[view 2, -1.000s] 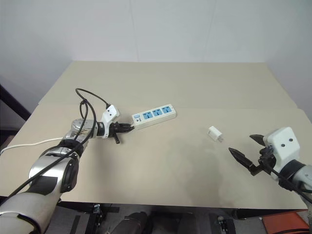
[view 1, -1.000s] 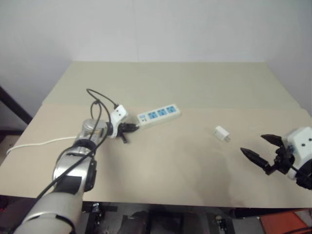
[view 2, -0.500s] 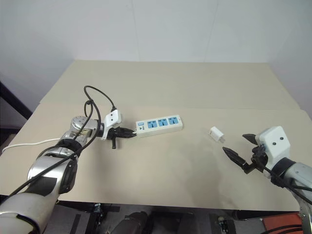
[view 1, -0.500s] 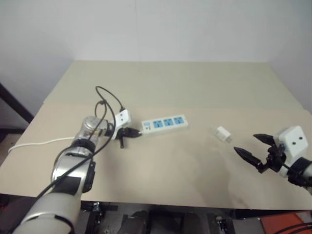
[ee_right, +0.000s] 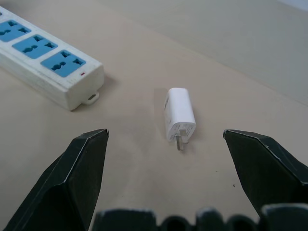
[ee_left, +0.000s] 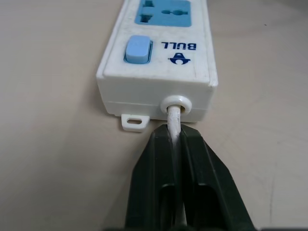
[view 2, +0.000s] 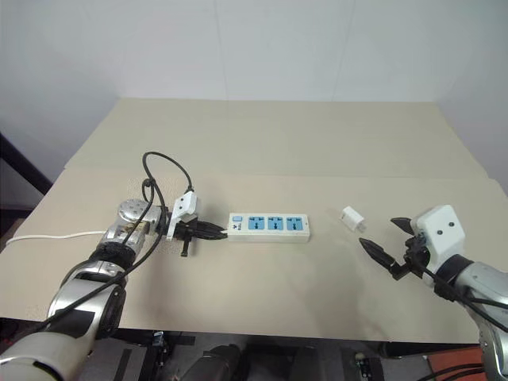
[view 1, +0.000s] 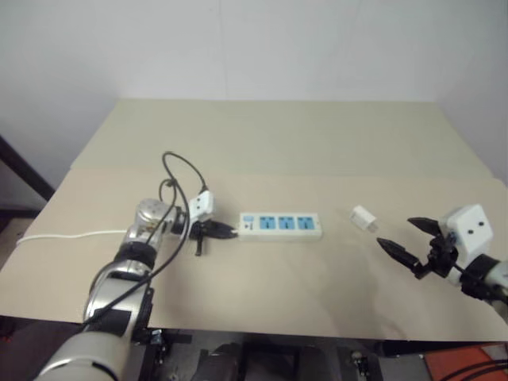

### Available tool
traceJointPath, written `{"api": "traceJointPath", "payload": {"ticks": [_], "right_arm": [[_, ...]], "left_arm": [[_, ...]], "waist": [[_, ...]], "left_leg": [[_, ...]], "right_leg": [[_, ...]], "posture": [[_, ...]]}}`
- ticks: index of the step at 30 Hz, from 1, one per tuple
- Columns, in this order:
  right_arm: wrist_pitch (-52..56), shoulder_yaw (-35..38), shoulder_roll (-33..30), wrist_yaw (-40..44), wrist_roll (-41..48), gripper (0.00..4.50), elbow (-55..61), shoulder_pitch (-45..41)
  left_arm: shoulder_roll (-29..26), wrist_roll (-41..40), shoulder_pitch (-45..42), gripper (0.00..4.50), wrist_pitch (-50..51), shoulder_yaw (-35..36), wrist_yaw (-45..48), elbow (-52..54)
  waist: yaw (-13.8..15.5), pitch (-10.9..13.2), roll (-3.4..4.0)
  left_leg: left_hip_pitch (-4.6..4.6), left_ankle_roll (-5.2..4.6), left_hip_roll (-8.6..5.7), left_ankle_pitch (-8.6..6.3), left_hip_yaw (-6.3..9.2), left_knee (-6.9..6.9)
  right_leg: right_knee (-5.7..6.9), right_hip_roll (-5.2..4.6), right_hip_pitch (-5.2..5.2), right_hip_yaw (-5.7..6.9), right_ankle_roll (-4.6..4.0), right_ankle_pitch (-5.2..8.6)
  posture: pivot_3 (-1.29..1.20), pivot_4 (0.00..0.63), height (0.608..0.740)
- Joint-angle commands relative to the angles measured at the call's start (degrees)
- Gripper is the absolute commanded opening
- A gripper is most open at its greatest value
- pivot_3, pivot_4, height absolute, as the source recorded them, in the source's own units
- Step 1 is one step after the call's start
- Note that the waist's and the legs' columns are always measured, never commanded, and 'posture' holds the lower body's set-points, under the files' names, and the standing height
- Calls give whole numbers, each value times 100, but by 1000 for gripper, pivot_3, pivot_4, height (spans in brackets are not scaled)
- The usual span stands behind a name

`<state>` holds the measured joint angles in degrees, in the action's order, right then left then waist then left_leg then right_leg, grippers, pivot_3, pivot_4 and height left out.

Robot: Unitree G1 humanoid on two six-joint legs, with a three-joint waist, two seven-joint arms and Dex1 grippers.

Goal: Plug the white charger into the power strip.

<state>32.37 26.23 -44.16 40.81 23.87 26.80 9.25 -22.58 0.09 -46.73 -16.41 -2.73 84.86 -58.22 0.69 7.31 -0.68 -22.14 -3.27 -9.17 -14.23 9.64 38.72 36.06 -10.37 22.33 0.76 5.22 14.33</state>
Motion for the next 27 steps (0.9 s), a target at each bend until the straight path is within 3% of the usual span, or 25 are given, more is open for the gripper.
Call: {"api": "traceJointPath", "payload": {"ticks": [1,9,11,18,27], "right_arm": [[-202,103,-24,-9,-14,4500,52,-61],[-233,283,-61,12,-2,4500,47,24],[-223,342,-76,15,-4,4500,84,65],[-143,539,-109,34,34,4500,189,192],[57,851,-270,102,169,4500,401,307]], "left_arm": [[1,-418,104,1401,-414,157,383,126],[-55,-708,58,3861,-786,317,527,-204],[76,-897,0,4443,-1170,576,148,-363],[114,-1301,-252,4479,-1275,995,668,-869],[333,-1225,-387,4479,-1289,777,764,-1278]], "waist": [[-3,0,0],[-1,-1,1],[-1,-1,1],[-6,-1,1],[-3,0,0]], "left_leg": [[0,0,0,0,0,0],[4,-2,0,-1,0,0],[3,-2,0,-1,0,-1],[3,-2,0,-2,0,0],[3,-3,0,-2,0,0]], "right_leg": [[0,0,1,-1,0,0],[1,0,-2,-2,0,0],[0,0,-1,-2,0,0],[0,-1,0,-1,0,0],[1,0,-1,-1,0,0]], "posture": [[0,150,740],[0,150,740],[0,150,740],[0,150,740],[0,150,740]]}}
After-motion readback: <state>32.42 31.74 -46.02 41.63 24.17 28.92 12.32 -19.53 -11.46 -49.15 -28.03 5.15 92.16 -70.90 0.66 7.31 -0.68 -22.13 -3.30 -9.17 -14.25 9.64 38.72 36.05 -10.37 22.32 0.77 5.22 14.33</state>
